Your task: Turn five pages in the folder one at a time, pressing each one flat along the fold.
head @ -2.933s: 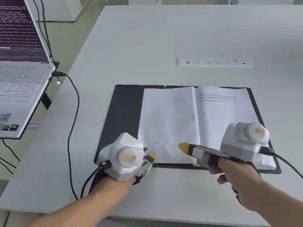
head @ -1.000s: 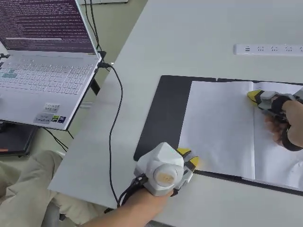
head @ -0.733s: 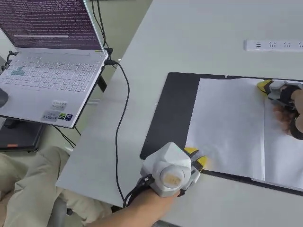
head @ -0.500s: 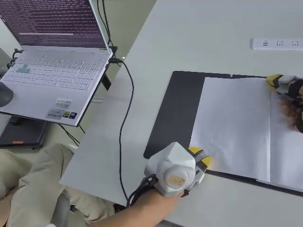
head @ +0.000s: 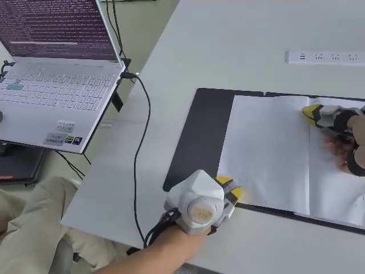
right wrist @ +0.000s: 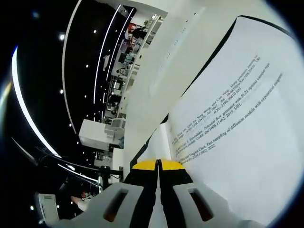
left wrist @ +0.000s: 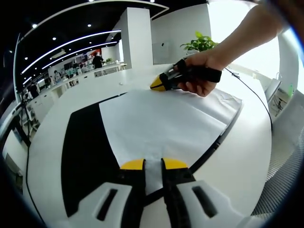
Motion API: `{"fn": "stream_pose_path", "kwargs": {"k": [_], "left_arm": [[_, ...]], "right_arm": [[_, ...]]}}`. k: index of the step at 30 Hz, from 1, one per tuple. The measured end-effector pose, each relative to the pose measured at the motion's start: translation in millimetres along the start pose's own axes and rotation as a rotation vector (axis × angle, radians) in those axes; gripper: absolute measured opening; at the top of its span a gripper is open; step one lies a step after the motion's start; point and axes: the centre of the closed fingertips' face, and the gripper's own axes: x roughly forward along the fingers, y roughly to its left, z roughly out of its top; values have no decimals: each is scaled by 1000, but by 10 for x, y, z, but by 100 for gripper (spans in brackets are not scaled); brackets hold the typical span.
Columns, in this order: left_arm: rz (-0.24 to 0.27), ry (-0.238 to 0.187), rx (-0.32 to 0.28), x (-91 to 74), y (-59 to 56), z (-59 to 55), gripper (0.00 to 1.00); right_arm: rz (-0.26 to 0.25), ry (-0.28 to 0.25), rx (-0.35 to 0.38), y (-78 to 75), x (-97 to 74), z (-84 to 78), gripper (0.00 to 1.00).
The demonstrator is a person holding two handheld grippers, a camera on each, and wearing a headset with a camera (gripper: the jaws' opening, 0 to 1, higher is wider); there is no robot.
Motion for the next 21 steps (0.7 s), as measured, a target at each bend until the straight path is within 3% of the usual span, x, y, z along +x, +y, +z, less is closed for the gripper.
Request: {"fn": "stream_pose_path", "kwargs": {"k": [5,11,15,21], "left_arm": [[1,0,-2,-8,-7,2,11],[0,1,6,-18,-16,9,11],[6,-1,3,-20,-19,9,11],[2,-2,15,-20,-22,7,11]], "right_arm": [[9,62,-17,-30,-197,-243,0],[35,78,-2,-40,-425,-459,0],[47,138,-3,-83,-587,-675,0],[48,180,-8,-134,-798,-923,0]]}}
